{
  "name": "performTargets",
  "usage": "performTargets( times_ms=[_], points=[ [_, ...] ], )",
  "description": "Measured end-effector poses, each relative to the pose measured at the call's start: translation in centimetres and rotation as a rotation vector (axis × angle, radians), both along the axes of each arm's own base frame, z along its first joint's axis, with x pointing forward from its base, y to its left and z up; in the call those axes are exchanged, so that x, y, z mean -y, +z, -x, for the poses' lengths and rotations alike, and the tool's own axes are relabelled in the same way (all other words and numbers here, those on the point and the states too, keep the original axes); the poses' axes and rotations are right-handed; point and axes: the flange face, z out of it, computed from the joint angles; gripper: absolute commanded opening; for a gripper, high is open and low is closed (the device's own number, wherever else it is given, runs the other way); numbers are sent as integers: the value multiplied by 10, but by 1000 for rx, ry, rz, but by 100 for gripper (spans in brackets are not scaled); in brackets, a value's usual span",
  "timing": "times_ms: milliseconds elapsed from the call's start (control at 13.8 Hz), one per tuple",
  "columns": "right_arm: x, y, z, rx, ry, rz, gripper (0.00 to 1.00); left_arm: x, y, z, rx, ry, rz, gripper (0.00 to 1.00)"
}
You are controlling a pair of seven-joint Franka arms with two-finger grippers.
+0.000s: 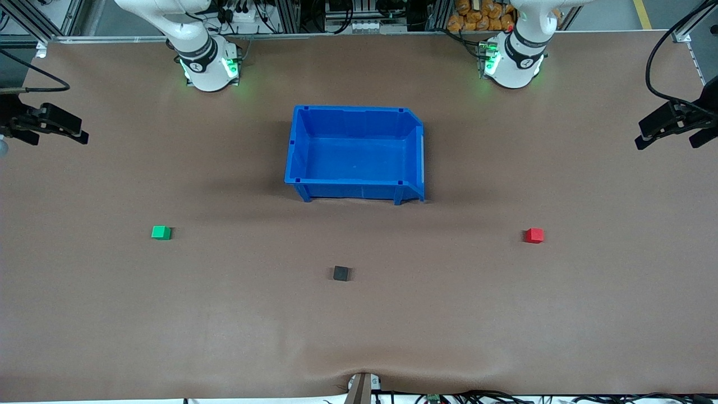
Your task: Attach green and red cubes to black cube
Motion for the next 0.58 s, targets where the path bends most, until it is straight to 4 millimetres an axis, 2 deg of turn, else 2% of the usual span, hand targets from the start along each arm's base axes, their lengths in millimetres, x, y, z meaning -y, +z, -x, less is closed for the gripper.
performTargets(
  times_ms=[290, 435, 580],
  points=[
    [23, -5, 6, -46, -41, -3, 100, -2, -8, -4, -16, 0, 1, 100],
    [34, -14, 8, -73, -62, -5, 100, -3, -18, -10, -34, -15, -3, 100],
    [53, -28, 9, -103, -99, -8, 100, -5, -24, -13, -48, -56, -12, 100]
  ],
)
